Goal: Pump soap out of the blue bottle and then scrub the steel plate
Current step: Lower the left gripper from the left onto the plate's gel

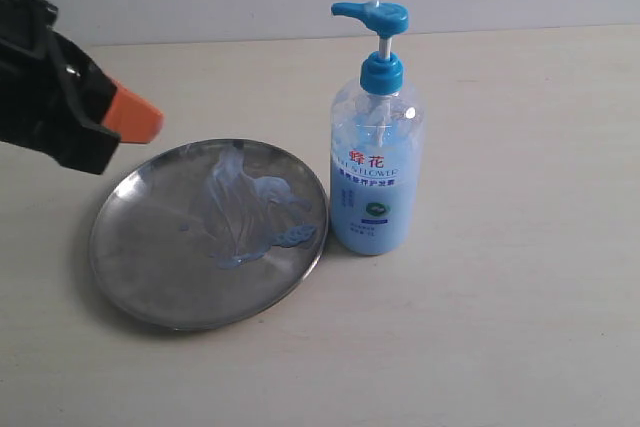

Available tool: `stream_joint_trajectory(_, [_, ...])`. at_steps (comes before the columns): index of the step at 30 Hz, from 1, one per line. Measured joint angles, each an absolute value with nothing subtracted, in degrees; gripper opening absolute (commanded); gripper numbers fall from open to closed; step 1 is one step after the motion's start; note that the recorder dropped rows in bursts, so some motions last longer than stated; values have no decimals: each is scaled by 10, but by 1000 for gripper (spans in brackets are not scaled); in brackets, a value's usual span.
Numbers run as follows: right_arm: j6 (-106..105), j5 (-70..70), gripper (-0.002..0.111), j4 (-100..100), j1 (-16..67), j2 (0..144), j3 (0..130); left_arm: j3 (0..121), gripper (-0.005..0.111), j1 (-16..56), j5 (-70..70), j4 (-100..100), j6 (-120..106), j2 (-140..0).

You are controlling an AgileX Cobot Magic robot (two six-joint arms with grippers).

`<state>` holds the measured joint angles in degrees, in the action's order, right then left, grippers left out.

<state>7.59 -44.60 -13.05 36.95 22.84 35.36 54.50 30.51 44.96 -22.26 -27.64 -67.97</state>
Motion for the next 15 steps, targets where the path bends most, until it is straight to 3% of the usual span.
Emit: stream_joint_trajectory(15, [80,-353,0,-96,369,82,257,576,0,306,390,-274,-374,-895])
